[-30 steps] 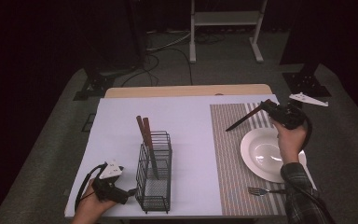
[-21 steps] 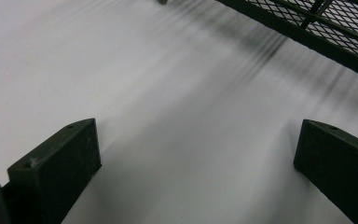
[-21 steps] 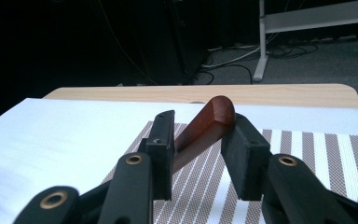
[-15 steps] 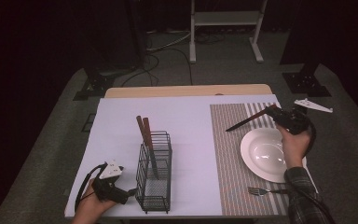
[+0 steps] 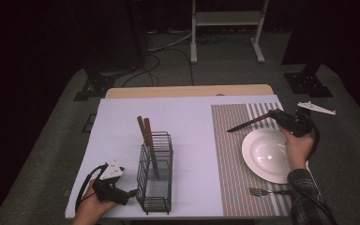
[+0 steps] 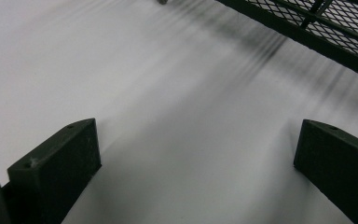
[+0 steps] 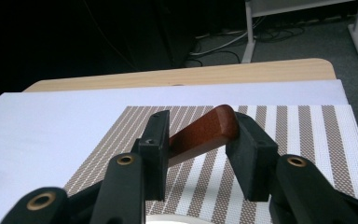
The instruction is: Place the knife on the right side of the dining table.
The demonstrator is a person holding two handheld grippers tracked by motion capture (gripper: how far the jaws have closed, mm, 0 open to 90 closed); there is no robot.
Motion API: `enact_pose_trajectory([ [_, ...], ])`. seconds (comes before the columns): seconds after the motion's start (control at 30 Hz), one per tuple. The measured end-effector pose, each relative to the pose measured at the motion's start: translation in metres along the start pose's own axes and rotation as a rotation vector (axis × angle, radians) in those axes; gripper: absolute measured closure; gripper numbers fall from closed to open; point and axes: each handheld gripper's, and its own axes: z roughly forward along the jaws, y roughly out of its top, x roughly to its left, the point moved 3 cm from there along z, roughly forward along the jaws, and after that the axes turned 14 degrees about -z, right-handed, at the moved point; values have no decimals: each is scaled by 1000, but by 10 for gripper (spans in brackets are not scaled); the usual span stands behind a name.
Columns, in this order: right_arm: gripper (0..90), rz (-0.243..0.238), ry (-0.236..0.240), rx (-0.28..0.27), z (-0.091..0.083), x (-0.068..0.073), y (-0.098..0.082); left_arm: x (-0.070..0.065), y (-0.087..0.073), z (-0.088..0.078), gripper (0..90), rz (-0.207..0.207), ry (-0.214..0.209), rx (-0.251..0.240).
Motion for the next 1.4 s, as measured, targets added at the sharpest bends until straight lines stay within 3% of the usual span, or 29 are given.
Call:
enact_pose_trajectory([
  [0.33,551,8,-19,33,2,-4,-7,0,0,0,0,0,0,0],
  [1.4,434,97,-46,167,16,-18,-24,0,0,0,0,0,1,0],
])
